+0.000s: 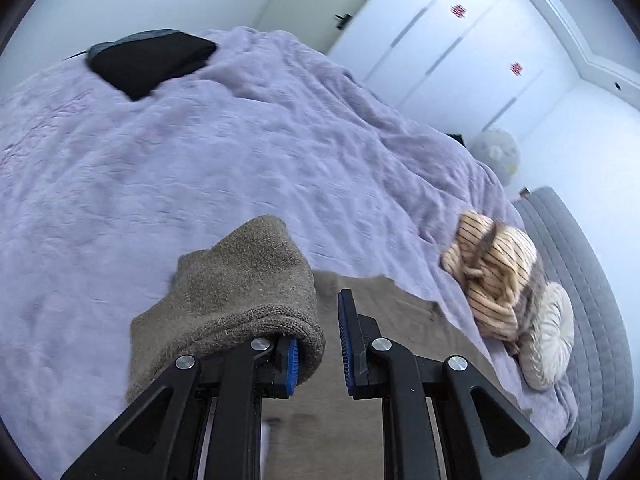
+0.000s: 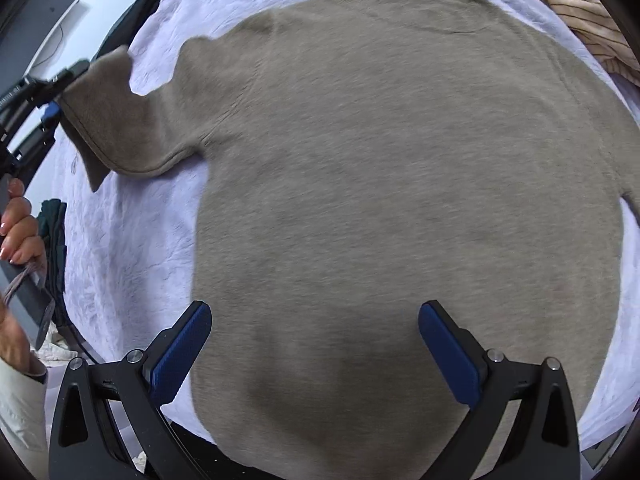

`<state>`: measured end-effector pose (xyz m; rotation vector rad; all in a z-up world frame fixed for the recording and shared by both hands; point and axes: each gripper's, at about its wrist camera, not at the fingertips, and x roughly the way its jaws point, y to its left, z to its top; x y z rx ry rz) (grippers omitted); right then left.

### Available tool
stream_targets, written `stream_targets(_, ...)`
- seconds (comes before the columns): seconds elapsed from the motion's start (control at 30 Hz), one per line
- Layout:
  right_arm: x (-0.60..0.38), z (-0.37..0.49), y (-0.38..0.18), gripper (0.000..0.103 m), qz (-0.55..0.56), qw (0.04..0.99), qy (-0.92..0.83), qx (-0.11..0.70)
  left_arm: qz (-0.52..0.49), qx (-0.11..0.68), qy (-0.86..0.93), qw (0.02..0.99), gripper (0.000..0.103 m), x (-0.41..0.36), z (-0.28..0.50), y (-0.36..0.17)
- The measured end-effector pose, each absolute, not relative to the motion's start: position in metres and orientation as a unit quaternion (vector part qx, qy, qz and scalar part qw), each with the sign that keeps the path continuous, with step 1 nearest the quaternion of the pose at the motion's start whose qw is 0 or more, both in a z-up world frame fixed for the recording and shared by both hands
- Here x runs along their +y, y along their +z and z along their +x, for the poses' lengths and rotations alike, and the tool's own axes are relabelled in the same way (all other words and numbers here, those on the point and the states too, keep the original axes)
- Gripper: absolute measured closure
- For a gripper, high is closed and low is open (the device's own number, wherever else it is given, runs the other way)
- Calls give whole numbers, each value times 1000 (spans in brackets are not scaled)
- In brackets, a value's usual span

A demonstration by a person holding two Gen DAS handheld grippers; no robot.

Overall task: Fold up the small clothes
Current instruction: 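Fold the held sleeve across the sweater body and open the left tool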

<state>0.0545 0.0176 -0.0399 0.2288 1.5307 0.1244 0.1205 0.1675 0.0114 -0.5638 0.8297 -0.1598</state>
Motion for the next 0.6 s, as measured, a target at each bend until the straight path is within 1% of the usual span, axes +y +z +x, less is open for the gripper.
stream_targets(0.13, -36, 57, -36, 0, 114, 720, 30, 684, -233, 434, -132, 860, 85, 69, 141, -4)
stream_targets(0.27, -102, 51, -34, 0, 130, 720, -11, 681, -195, 481, -164, 839, 85, -15, 151, -38)
stream_targets(0.33, -128, 47, -37, 0, 137, 719, -30, 681, -169, 503, -171, 830, 85, -45, 149, -57)
stream_targets(0.47, -164, 42, -45, 0, 147, 714, -55, 683, -110, 549, -168, 811, 85, -84, 141, -83)
stream_targets(0.53, -175, 43, -49, 0, 149, 711, -62, 684, -93, 560, -162, 807, 85, -88, 134, -84)
stream_targets(0.6, -181, 49, -51, 0, 148, 712, -62, 683, -78, 557, -159, 811, 85, -84, 122, -74)
